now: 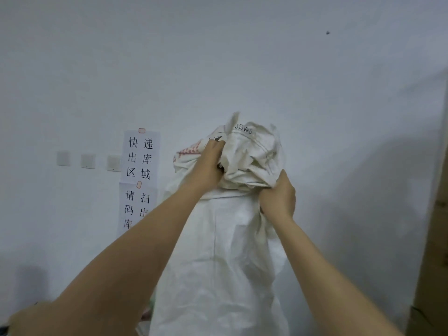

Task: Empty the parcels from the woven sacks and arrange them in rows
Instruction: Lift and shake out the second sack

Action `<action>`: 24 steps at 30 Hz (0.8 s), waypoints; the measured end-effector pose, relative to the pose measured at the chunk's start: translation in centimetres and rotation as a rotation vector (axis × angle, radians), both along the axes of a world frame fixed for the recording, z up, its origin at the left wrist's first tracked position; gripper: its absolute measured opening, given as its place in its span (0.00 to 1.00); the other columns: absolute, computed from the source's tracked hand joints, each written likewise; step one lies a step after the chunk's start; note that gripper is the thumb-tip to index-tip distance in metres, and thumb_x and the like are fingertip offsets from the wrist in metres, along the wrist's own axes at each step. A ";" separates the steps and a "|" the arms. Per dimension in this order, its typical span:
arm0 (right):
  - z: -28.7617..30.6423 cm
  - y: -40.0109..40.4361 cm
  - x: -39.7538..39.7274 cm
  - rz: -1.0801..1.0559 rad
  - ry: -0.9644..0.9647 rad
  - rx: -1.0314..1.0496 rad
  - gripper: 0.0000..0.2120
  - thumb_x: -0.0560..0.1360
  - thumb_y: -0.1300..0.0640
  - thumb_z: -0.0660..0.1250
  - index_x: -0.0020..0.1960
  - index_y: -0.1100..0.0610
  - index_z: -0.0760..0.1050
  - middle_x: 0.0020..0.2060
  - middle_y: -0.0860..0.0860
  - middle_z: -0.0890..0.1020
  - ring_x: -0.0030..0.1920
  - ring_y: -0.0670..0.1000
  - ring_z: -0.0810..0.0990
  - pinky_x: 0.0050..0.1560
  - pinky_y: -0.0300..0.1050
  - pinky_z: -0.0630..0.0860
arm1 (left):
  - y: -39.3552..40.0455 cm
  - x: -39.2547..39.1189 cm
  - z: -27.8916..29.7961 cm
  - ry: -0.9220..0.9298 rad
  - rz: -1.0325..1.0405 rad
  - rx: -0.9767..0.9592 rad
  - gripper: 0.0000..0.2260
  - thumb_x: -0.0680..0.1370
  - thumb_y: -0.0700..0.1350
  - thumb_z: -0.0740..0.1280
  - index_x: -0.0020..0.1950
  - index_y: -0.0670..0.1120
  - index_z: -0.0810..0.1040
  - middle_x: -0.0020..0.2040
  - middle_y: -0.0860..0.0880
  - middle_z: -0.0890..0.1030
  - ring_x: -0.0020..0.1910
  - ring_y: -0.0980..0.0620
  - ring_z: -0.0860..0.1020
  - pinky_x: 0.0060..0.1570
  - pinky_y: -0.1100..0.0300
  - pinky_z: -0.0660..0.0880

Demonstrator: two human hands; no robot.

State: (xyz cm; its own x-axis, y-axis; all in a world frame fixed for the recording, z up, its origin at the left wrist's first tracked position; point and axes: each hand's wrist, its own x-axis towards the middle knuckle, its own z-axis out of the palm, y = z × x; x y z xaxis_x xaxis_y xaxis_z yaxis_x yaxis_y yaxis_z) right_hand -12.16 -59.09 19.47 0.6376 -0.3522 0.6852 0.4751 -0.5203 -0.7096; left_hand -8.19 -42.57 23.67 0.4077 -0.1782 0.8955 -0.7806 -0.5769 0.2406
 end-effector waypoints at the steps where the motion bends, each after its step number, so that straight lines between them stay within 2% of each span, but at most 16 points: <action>1: -0.1 0.1 0.3 -0.016 -0.081 0.028 0.17 0.69 0.67 0.58 0.54 0.52 0.71 0.43 0.47 0.78 0.40 0.53 0.75 0.39 0.44 0.69 | 0.2 -0.1 0.1 -0.015 -0.040 -0.039 0.09 0.72 0.39 0.61 0.51 0.47 0.70 0.49 0.40 0.71 0.46 0.48 0.71 0.46 0.57 0.68; 2: -0.1 0.0 0.3 -0.043 -0.119 0.022 0.17 0.68 0.67 0.58 0.53 0.52 0.70 0.44 0.48 0.79 0.40 0.52 0.74 0.38 0.44 0.68 | 0.2 -0.4 0.2 0.015 -0.052 -0.067 0.08 0.73 0.41 0.62 0.51 0.49 0.69 0.49 0.42 0.70 0.44 0.50 0.70 0.43 0.60 0.66; 4: -0.2 0.2 0.9 -0.081 0.002 -0.080 0.16 0.69 0.66 0.59 0.55 0.54 0.69 0.48 0.52 0.79 0.41 0.55 0.74 0.39 0.45 0.68 | 0.5 0.2 -0.2 0.129 0.067 0.002 0.11 0.74 0.41 0.64 0.55 0.42 0.70 0.50 0.43 0.69 0.45 0.47 0.72 0.43 0.57 0.67; 5: 0.1 0.1 1.3 -0.102 0.111 -0.164 0.16 0.71 0.64 0.59 0.58 0.56 0.68 0.49 0.54 0.79 0.42 0.57 0.74 0.40 0.46 0.69 | 0.6 0.9 -0.6 0.188 0.147 0.061 0.16 0.73 0.43 0.66 0.58 0.39 0.70 0.52 0.42 0.69 0.49 0.43 0.73 0.47 0.54 0.69; 7: 0.3 -0.4 1.7 -0.143 0.262 -0.336 0.15 0.73 0.62 0.60 0.59 0.58 0.66 0.51 0.56 0.76 0.42 0.58 0.72 0.41 0.47 0.69 | 1.3 2.4 -2.1 0.364 0.267 0.111 0.33 0.67 0.54 0.70 0.66 0.38 0.66 0.60 0.39 0.69 0.59 0.37 0.70 0.58 0.48 0.69; 9: 0.4 -1.0 1.7 -0.199 0.292 -0.453 0.14 0.73 0.61 0.60 0.59 0.59 0.64 0.51 0.57 0.75 0.41 0.57 0.70 0.41 0.47 0.68 | 1.7 2.8 -3.4 0.459 0.276 0.016 0.48 0.60 0.63 0.69 0.73 0.40 0.59 0.69 0.39 0.64 0.68 0.38 0.63 0.67 0.47 0.62; 10: 0.3 -1.2 1.8 -0.223 0.294 -0.478 0.15 0.73 0.60 0.61 0.59 0.59 0.64 0.51 0.57 0.74 0.41 0.57 0.70 0.41 0.47 0.67 | 1.7 2.2 -3.8 0.508 0.251 -0.089 0.52 0.61 0.63 0.71 0.76 0.42 0.53 0.73 0.40 0.59 0.72 0.39 0.59 0.70 0.46 0.59; 12: -0.1 -1.5 2.3 -0.250 0.303 -0.503 0.19 0.74 0.58 0.63 0.62 0.59 0.63 0.54 0.58 0.73 0.41 0.57 0.69 0.41 0.47 0.66 | 1.7 1.4 -5.1 0.627 0.205 -0.321 0.52 0.67 0.56 0.76 0.78 0.45 0.43 0.76 0.41 0.52 0.75 0.40 0.55 0.72 0.44 0.57; 15: -0.4 -1.2 3.5 -0.251 0.285 -0.464 0.33 0.73 0.54 0.68 0.72 0.55 0.55 0.61 0.58 0.68 0.46 0.58 0.72 0.41 0.48 0.67 | 1.8 1.2 -7.3 0.656 0.139 -0.526 0.52 0.69 0.51 0.76 0.78 0.48 0.40 0.76 0.42 0.50 0.75 0.41 0.56 0.72 0.44 0.59; 18: -0.7 -0.3 4.2 -0.196 0.227 -0.422 0.46 0.70 0.46 0.72 0.77 0.49 0.46 0.67 0.57 0.62 0.59 0.61 0.69 0.45 0.50 0.70 | 1.3 0.3 -9.0 0.541 0.105 -0.492 0.46 0.73 0.47 0.73 0.78 0.50 0.42 0.77 0.43 0.46 0.76 0.46 0.49 0.73 0.48 0.55; 20: -1.6 0.4 4.2 -0.167 0.137 -0.463 0.48 0.70 0.39 0.71 0.78 0.46 0.44 0.72 0.57 0.57 0.66 0.61 0.64 0.55 0.54 0.73 | 1.1 -0.3 -9.8 0.461 0.071 -0.418 0.43 0.74 0.45 0.71 0.78 0.54 0.43 0.77 0.45 0.45 0.75 0.53 0.50 0.71 0.54 0.54; 21: -2.2 0.8 4.2 -0.154 0.100 -0.493 0.47 0.71 0.37 0.69 0.78 0.46 0.43 0.74 0.57 0.54 0.69 0.61 0.61 0.62 0.56 0.71 | 1.0 -0.8 -10.2 0.463 0.067 -0.371 0.42 0.75 0.45 0.70 0.78 0.55 0.44 0.78 0.46 0.44 0.75 0.55 0.51 0.69 0.58 0.54; 22: -2.7 0.9 4.2 -0.127 0.086 -0.519 0.46 0.72 0.38 0.68 0.78 0.45 0.43 0.76 0.57 0.51 0.72 0.62 0.57 0.66 0.57 0.68 | 1.1 -0.8 -10.3 0.487 0.069 -0.316 0.40 0.76 0.45 0.69 0.78 0.54 0.45 0.78 0.47 0.44 0.75 0.55 0.50 0.66 0.60 0.54; 24: -4.2 1.2 4.2 -0.036 0.134 -0.576 0.43 0.74 0.45 0.68 0.78 0.45 0.44 0.77 0.55 0.47 0.75 0.61 0.53 0.69 0.55 0.65 | 1.3 -0.8 -10.9 0.602 0.058 -0.210 0.34 0.78 0.47 0.66 0.78 0.54 0.50 0.79 0.50 0.45 0.77 0.53 0.49 0.66 0.62 0.54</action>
State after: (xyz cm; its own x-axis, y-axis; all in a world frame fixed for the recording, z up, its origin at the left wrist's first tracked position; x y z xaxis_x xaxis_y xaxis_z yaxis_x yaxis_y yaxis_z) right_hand -7.98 -57.92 15.32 0.7264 0.0296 0.6867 0.3760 -0.8534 -0.3609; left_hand -8.94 -41.25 12.78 0.8539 0.0139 0.5202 -0.4423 -0.5073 0.7396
